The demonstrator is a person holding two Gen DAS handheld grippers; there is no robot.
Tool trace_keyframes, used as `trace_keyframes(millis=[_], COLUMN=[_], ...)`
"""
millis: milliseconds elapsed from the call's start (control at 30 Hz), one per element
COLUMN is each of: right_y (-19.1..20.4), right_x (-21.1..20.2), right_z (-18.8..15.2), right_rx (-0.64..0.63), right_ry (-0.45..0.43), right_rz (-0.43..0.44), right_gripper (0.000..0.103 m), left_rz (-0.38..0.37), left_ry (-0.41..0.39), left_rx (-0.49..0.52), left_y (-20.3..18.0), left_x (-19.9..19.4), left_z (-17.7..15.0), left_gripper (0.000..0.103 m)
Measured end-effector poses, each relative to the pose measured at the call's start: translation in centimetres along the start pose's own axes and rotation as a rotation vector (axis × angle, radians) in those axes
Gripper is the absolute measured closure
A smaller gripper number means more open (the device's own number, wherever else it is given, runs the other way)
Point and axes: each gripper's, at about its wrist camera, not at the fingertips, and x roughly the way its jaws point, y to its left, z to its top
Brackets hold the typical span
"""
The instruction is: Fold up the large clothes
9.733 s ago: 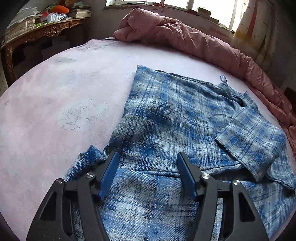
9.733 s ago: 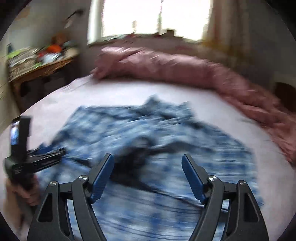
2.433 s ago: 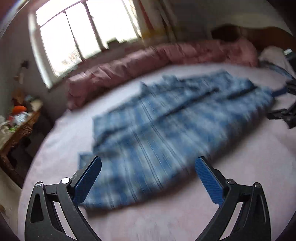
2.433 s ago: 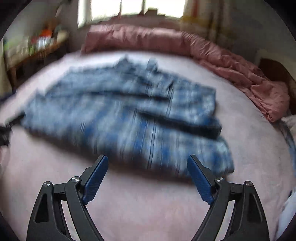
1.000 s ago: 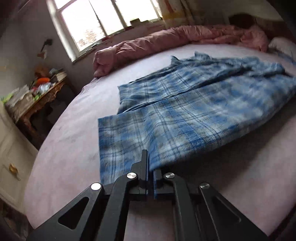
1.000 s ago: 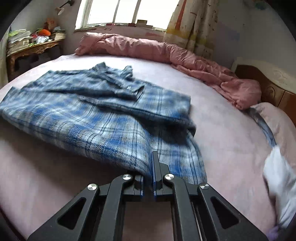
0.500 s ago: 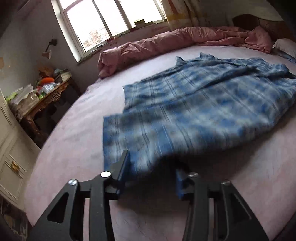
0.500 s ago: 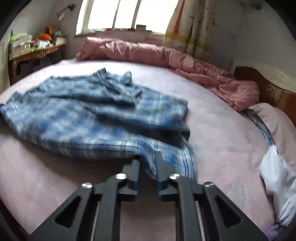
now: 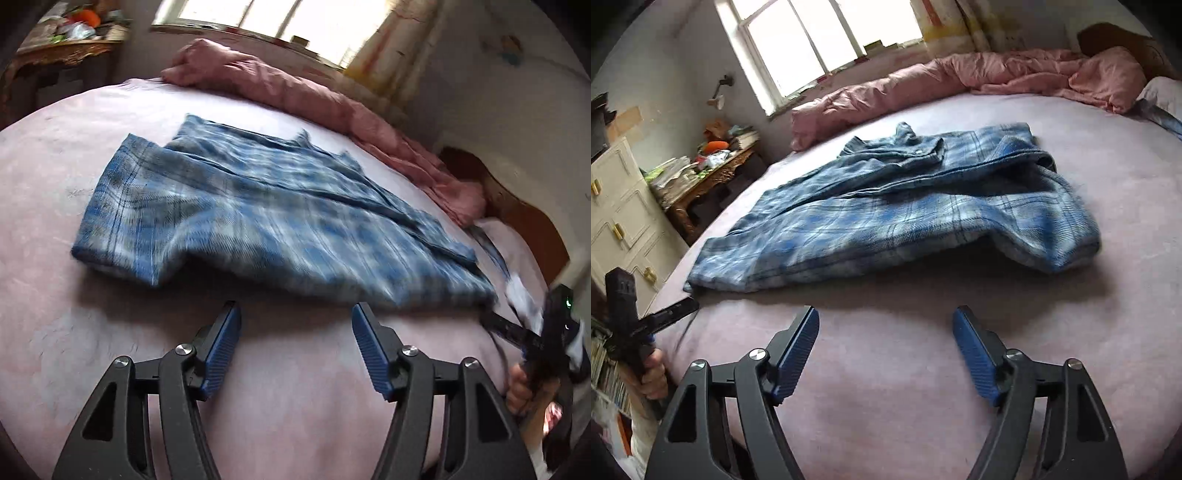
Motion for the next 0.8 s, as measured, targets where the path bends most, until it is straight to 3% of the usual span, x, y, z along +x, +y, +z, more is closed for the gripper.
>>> trace_keyframes(millis=[200,233,267,333,367,467,633,800], right_y=[-0.9,-1.3,-1.7,-2.0,-1.8,-0.1,3.0,3.9], right_x=[2.3,2.6,2.6,2.7,2.9,2.8,2.6,4.6], right_z=[3.4,4.1,4.5,5.4,5.8,7.6,11.8,17.7], right_rx=[0.024,0.037,0.049,0.043,0.021,-0.074,-0.185,-0.147], right_ry=[-0.017,-0.024,-0.032,-0.053,-0.058,-0.130,-0.269,-0.364], right_rz=[-0.131,-0.121,-0.118,-0.137,-0.147,-0.191,-0.301,-0.367], right_gripper=[0.027,0.037,0.057,0.072,0.075,0.085,0.092,0.094], left_rz=[0.031,0.032,0.038,0.071,0.071,0.105,0.179,0.228], left_ry=[0.002,0.009,0.014,-0.004,-0.017,-0.077,-0.158,-0.177], left_rx=[-0.065,-0.084,-0.089,-0.058,-0.034,0.036,0.093,0.116], left_y=[0.8,1.0,1.3,1.0,0.8,-0.6,-2.5,-3.1], left_x=[2.0,2.2,2.3,2.3,2.3,2.0,3.0,6.6], left_z=[2.5,3.0,3.4,4.6,5.2,7.6,13.9,20.0], left_gripper=[0.048,0.061,0.075,0.093,0.096,0.097,0.097,0.098])
